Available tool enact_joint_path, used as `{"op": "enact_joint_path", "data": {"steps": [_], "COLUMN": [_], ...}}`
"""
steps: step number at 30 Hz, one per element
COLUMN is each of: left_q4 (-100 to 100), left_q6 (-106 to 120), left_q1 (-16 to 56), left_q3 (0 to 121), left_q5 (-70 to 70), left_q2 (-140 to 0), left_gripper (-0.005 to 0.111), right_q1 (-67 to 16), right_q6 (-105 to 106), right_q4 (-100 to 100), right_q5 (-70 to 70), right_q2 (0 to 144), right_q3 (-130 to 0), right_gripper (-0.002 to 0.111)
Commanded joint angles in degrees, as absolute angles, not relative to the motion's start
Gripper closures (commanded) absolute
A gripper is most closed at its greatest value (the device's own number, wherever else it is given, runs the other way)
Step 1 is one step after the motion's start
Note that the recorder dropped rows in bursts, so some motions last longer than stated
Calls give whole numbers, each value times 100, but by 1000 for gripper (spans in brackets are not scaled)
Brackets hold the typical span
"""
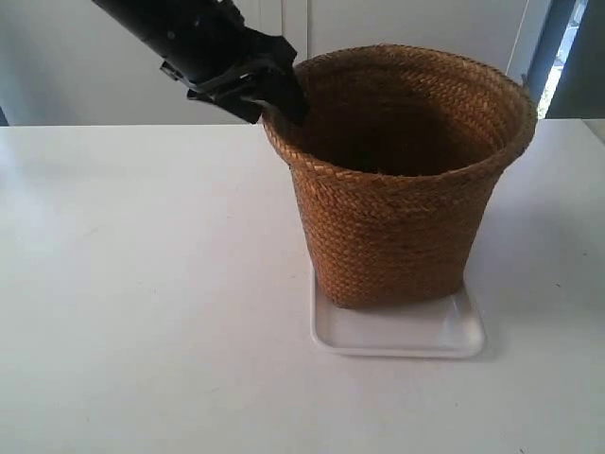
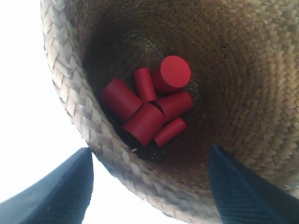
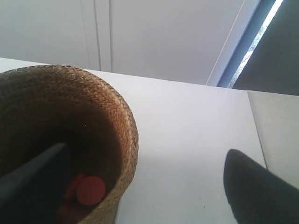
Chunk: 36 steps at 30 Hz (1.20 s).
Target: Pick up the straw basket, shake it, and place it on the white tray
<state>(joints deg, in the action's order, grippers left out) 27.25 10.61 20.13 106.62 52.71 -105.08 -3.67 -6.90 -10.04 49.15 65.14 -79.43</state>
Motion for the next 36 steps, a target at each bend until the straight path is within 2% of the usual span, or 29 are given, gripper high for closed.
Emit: {"op": "enact_joint_path", "data": {"steps": [1, 12, 16, 18, 21, 22, 24, 28, 36], "left_q4": [2516, 1159, 1067, 922, 837, 837, 837, 651, -504], "left_q6": [980, 1075, 1451, 1365, 1381, 1394, 1464, 1497, 928], "left_q1": [1998, 1998, 1998, 1998, 1998, 1998, 1998, 1998, 1998], "left_q3": [10901, 10939, 10913, 10842, 10680, 10621, 10522, 10314, 9164], "left_q5": [5758, 6600, 6996, 6996, 6996, 6996, 6996, 6996, 6072], "left_q2": [-10396, -9433, -8993, -8763, -8429, -8310, -8107, -7652, -5668], "left_gripper": [35, 35, 38, 46, 75, 87, 106, 106, 106], "right_q1": [-334, -334, -334, -334, -334, -334, -334, -334, -334], "right_q6": [-666, -344, -278, -278, -119, -62, 0, 0, -51], "right_q4": [-996, -1031, -1031, -1031, -989, -989, -1036, -1164, -695], "right_q5": [4907, 5019, 5357, 5645, 5987, 6042, 6065, 5984, 4631], "right_q2": [6474, 6319, 6234, 6209, 6209, 6209, 6209, 6154, 5135], "right_q3": [-7920, -7920, -7920, -7920, -7920, -7920, -7920, -7920, -7332], "right_gripper": [26, 26, 26, 26, 27, 31, 48, 107, 108]}}
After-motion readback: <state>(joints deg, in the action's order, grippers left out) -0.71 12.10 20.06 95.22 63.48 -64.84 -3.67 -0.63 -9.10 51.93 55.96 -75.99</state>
